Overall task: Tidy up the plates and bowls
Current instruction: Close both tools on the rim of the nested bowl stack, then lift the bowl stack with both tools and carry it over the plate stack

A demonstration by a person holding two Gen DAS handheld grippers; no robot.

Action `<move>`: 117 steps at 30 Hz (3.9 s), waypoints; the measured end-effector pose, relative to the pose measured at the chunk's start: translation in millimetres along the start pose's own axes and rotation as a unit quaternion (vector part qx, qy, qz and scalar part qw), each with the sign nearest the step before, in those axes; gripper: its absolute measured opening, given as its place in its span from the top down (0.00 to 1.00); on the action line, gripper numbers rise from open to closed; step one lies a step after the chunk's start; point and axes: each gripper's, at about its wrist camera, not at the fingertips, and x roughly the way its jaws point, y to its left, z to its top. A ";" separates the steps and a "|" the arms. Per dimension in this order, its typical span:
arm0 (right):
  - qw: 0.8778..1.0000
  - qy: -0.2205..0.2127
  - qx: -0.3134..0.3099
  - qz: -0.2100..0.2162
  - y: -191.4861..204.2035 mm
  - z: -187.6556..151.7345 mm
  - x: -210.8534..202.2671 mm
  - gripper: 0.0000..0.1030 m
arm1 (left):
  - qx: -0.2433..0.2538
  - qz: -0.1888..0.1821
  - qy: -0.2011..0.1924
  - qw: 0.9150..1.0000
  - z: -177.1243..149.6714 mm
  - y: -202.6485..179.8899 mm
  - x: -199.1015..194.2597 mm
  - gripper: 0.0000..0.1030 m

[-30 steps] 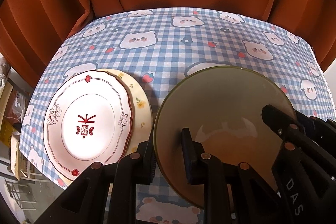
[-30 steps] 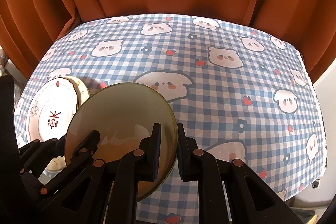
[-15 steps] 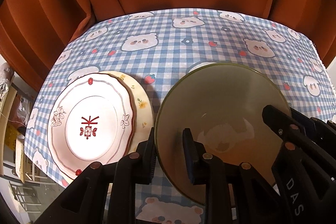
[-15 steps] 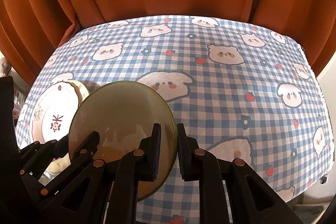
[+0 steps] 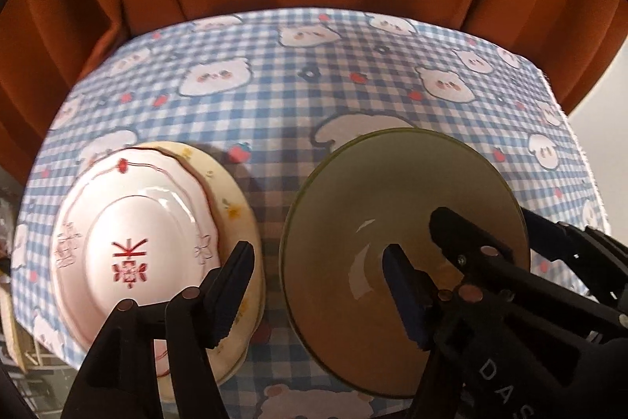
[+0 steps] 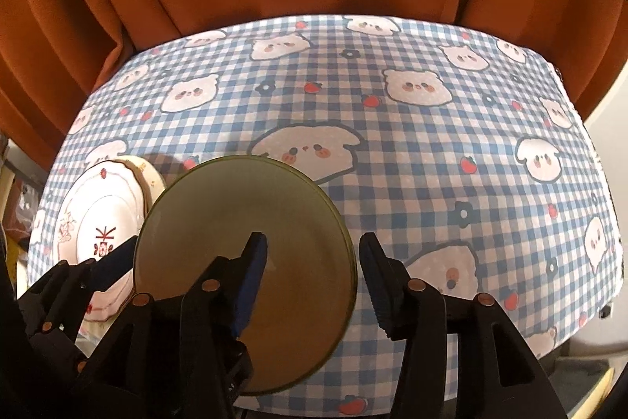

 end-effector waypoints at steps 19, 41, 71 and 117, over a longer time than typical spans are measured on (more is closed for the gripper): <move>0.992 0.055 0.105 0.039 -24.6 -4.6 33.9 0.42 | 0.011 -0.106 0.064 0.992 5.1 0.0 37.1 0.30; 0.977 0.088 0.121 0.152 -41.9 -1.2 55.2 0.56 | 0.018 -0.031 0.068 0.997 6.6 -15.3 30.8 0.33; 0.984 0.034 0.065 0.163 -22.4 10.9 -9.6 0.56 | -0.006 -0.034 -0.007 0.999 1.4 -0.4 -39.0 0.36; 0.987 0.073 0.084 0.120 166.5 19.0 38.5 0.57 | 0.009 -0.062 0.042 0.997 10.8 184.7 -25.4 0.37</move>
